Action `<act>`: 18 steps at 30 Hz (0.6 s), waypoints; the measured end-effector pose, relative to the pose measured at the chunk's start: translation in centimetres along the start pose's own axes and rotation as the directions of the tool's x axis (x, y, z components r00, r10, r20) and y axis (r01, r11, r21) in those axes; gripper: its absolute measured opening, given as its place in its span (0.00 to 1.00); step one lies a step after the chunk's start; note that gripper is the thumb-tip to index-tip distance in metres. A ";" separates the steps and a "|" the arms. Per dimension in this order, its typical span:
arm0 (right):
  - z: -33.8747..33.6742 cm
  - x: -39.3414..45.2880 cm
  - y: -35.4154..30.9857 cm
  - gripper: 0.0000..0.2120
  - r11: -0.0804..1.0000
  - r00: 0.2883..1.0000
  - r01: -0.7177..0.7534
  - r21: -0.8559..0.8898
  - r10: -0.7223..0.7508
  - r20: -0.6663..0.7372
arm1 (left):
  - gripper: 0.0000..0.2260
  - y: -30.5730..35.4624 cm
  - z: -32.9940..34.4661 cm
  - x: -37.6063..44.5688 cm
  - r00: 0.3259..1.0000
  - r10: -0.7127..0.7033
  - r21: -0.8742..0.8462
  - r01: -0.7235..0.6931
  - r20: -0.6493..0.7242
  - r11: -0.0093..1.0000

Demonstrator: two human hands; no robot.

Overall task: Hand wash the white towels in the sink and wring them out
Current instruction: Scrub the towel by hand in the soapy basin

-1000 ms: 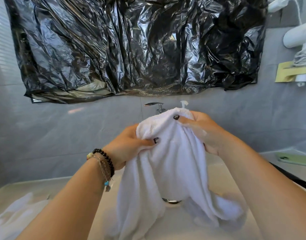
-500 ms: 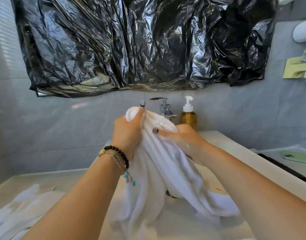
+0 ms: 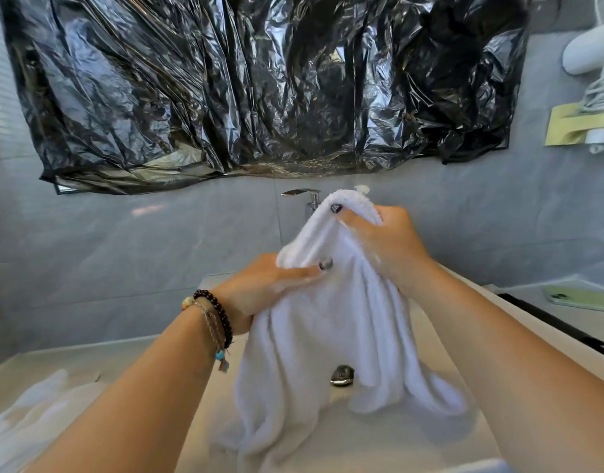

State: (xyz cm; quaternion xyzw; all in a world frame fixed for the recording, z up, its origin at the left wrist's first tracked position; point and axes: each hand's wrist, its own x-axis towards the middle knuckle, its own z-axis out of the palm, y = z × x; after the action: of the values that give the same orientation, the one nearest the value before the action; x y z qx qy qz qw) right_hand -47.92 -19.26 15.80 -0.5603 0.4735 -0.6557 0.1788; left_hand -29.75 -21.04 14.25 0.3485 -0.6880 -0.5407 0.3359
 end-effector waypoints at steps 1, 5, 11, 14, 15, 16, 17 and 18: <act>0.2 0.0 0.2 0.20 1.000 1.000 0.008 -0.006 -0.008 -0.013 | 0.16 -0.1 0.3 0.0 1.000 -0.019 0.025 0.019 0.014 1.000; 0.2 0.4 1.1 0.21 0.998 1.000 0.001 -0.056 -0.002 -0.004 | 0.13 0.1 -0.5 0.4 0.996 0.077 -0.010 -0.078 -0.040 0.997; 0.2 0.6 1.2 0.26 0.981 0.988 -0.040 -0.188 0.012 -0.152 | 0.16 1.0 -0.8 -0.3 0.985 0.155 -0.051 -0.159 -0.069 0.986; 1.7 -1.1 0.3 0.26 0.948 0.976 0.074 -0.308 -0.133 -0.175 | 0.25 1.0 -0.5 0.8 0.959 0.155 -0.126 -0.189 -0.239 0.974; 2.9 -2.2 0.2 0.25 0.931 0.967 0.173 -0.321 -0.222 -0.124 | 0.26 1.0 -0.4 1.1 0.954 0.129 -0.190 -0.185 -0.272 0.964; 4.3 -3.4 0.2 0.26 0.908 0.953 0.266 -0.324 -0.298 -0.050 | 0.24 0.8 -0.2 1.5 0.946 0.134 -0.228 -0.206 -0.295 0.952; 5.7 -4.5 0.4 0.26 0.882 0.938 0.332 -0.334 -0.345 0.021 | 0.17 0.6 0.2 1.7 0.937 0.147 -0.220 -0.223 -0.316 0.950; 6.6 -5.0 0.6 0.27 0.866 0.931 0.358 -0.350 -0.359 0.062 | 0.13 0.3 0.8 1.9 0.926 0.166 -0.173 -0.234 -0.339 0.957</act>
State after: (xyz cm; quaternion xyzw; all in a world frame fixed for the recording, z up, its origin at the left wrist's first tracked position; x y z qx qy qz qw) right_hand -40.54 -18.53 12.04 -0.6596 0.4724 -0.5824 -0.0516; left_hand -31.46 -22.18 14.54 0.3219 -0.5952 -0.5091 0.5319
